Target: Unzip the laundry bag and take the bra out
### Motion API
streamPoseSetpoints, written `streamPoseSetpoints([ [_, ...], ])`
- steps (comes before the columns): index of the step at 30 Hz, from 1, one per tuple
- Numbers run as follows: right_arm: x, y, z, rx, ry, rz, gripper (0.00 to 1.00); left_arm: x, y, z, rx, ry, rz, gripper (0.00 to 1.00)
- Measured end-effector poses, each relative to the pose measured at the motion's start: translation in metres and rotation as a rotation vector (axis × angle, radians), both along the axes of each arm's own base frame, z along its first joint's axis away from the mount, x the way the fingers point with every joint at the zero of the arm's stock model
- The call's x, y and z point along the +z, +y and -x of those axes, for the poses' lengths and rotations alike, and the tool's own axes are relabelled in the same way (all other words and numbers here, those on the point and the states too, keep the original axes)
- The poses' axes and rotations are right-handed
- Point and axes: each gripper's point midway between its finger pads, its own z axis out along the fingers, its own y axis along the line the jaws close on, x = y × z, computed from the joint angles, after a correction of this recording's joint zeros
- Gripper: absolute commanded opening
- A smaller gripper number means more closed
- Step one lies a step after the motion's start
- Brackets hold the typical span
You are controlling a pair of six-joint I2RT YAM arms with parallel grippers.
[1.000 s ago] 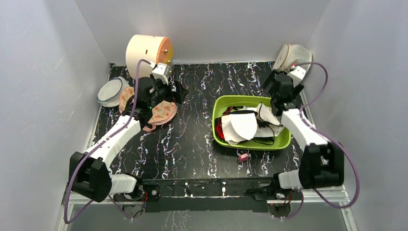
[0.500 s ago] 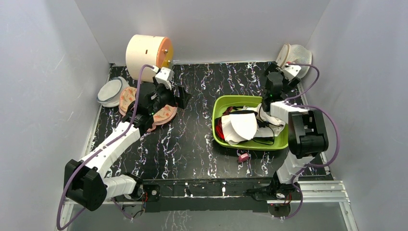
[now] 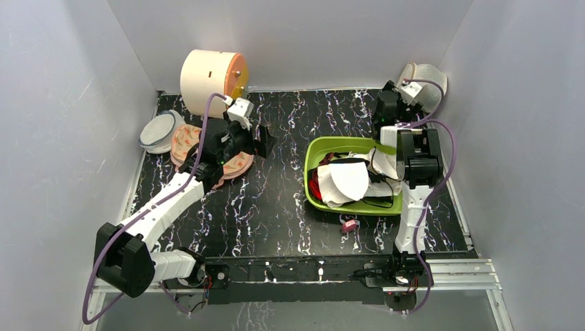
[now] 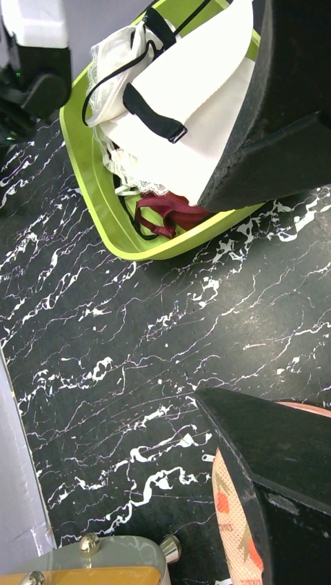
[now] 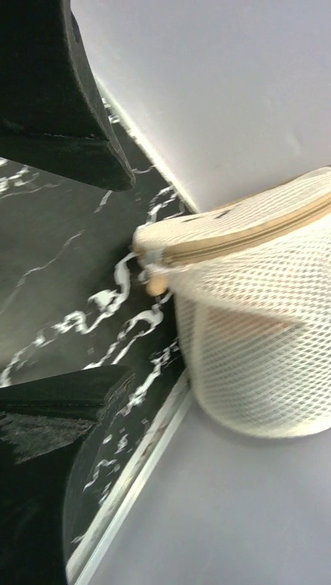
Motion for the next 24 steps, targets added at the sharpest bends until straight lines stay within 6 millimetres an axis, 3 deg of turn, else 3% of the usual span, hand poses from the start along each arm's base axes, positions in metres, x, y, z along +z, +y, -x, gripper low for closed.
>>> streamPoseSetpoints([
  [6,0.008,-0.026,-0.042,-0.032,-0.062,-0.038,0.93,-0.008,-0.003,-0.002,-0.006,0.019,-0.015,0.98],
  [11,-0.014,-0.037,-0.063,-0.026,-0.055,-0.079,0.82,-0.021,-0.004,-0.002,-0.007,0.052,-0.036,0.98],
  [16,-0.035,-0.031,-0.073,0.025,-0.033,-0.133,0.52,-0.028,-0.005,-0.003,-0.009,0.069,-0.049,0.98],
  [23,-0.034,0.004,-0.096,0.238,-0.081,-0.242,0.05,-0.029,-0.006,-0.004,-0.010,0.071,-0.053,0.98],
  [24,-0.034,0.010,-0.099,0.273,-0.087,-0.261,0.02,-0.029,-0.006,-0.004,-0.009,0.070,-0.053,0.98],
])
